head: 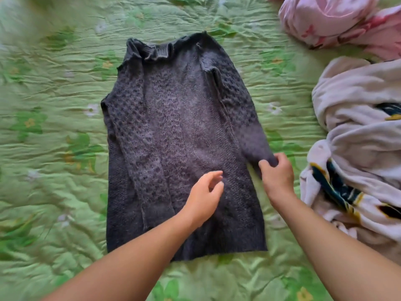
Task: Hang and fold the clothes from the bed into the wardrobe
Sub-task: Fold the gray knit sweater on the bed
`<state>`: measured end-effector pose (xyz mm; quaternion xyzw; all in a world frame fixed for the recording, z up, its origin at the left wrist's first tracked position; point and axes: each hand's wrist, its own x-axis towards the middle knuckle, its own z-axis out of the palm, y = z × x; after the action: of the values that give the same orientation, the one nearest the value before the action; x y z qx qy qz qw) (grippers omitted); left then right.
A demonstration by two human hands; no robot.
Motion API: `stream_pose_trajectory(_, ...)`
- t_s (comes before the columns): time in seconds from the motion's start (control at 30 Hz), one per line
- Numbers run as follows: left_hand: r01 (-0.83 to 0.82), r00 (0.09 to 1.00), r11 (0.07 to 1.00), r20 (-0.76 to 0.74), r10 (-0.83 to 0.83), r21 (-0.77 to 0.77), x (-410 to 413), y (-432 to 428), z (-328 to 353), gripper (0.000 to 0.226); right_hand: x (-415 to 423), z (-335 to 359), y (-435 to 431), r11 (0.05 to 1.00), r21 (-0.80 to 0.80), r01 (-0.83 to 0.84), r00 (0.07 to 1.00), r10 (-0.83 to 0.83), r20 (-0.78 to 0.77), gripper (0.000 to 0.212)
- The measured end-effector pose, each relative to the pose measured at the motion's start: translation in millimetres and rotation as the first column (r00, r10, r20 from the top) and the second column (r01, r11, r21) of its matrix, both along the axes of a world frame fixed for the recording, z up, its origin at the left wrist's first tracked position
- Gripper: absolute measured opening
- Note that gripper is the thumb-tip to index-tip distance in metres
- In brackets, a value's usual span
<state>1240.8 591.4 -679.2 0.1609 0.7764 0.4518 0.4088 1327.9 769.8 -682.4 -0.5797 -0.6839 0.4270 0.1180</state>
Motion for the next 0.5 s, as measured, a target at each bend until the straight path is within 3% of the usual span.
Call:
stream_pose_trajectory(0.07, -0.239, 0.937, 0.97, 0.274, 0.217, 0.049, -5.2, 7.2, 12.8, 0.024, 1.5, 23.1, -17.0, 0.915, 0.346, -0.209, 0.963, 0.254, -0.091, 0.01)
stream_pose_trajectory(0.13, -0.438, 0.78, 0.898, 0.512, 0.36, 0.036, -15.9, 11.6, 23.2, 0.023, 1.9, 43.0, -41.5, 0.707, 0.516, -0.483, 0.812, 0.583, -0.04, 0.017)
stream_pose_trajectory(0.2, -0.5, 0.665, 0.866, 0.648, 0.371, 0.018, -28.1, 7.1, 27.5, 0.036, 0.1, 50.2, -66.8, 0.484, 0.489, -0.725, 0.62, 0.768, 0.161, 0.026)
stream_pose_trajectory(0.27, -0.465, 0.626, 0.885, 0.713, 0.316, 0.016, -35.2, -4.1, 26.2, 0.051, -2.1, 45.1, -88.4, 0.3, 0.298, -0.906, 0.398, 0.843, 0.363, 0.032)
stream_pose_trajectory(0.3, -0.435, 0.638, 0.9, 0.707, 0.304, 0.006, -35.8, -10.2, 22.3, 0.05, -0.7, 39.7, -97.5, 0.252, 0.218, -0.943, 0.321, 0.863, 0.391, 0.032)
stream_pose_trajectory(0.33, -0.389, 0.692, 0.921, 0.655, 0.304, -0.017, -35.5, -16.4, 16.3, 0.044, 2.8, 33.0, -105.2, 0.248, 0.178, -0.952, 0.297, 0.885, 0.357, 0.031)
stream_pose_trajectory(0.37, -0.349, 0.764, 0.935, 0.559, 0.323, -0.063, -34.5, -22.3, 9.9, 0.033, 7.2, 26.1, -110.7, 0.3, 0.162, -0.94, 0.334, 0.905, 0.262, 0.028)
stream_pose_trajectory(0.43, -0.346, 0.847, 0.928, 0.38, 0.371, -0.137, -33.1, -32.8, -3.9, 0.018, 13.6, 11.8, -116.4, 0.555, 0.114, -0.824, 0.561, 0.827, 0.03, 0.021)
stream_pose_trajectory(0.5, -0.362, 0.845, 0.922, 0.369, 0.387, -0.139, -32.7, -41.0, -13.8, 0.018, 10.4, -2.1, -114.6, 0.834, -0.094, -0.544, 0.839, 0.538, -0.082, 0.022)
